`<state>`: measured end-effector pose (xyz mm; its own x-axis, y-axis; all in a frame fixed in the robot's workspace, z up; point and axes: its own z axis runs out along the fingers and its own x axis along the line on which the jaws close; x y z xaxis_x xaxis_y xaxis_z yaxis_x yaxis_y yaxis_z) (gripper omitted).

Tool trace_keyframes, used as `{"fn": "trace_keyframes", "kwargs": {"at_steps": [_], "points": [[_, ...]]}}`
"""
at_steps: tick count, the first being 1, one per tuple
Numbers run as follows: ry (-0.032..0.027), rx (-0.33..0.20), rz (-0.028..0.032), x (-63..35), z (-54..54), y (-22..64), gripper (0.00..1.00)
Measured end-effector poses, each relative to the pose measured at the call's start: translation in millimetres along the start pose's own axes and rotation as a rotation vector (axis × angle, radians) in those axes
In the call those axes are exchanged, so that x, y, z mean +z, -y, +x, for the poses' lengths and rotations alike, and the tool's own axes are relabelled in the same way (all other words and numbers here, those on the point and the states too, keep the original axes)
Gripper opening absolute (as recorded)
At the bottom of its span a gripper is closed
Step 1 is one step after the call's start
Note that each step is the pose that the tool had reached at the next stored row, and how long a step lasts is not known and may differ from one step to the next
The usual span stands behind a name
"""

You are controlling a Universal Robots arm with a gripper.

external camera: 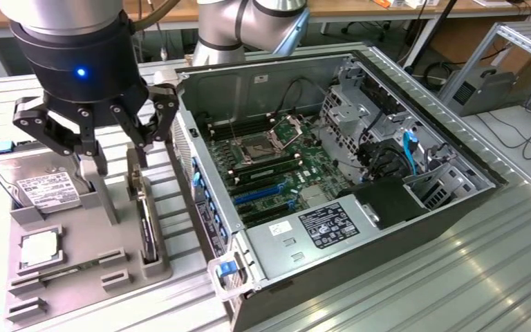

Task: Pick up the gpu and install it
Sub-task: 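Pick up the gpu and move the gpu toward the slot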

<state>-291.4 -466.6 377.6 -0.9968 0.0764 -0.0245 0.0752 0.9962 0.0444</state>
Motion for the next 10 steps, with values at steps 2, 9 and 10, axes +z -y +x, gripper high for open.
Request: {"fn": "trace_keyframes", "kwargs": {"at_steps": [2,9,10], "points": [[0.0001,0.0,-0.0001,3.9,0.1,0.0,0.48],[0.0001,0.002,0.0,20.6,0.6,-0.5,0.48],[0.0002,0.003,0.0,23.1,0.7,-0.6,0.48]]}}
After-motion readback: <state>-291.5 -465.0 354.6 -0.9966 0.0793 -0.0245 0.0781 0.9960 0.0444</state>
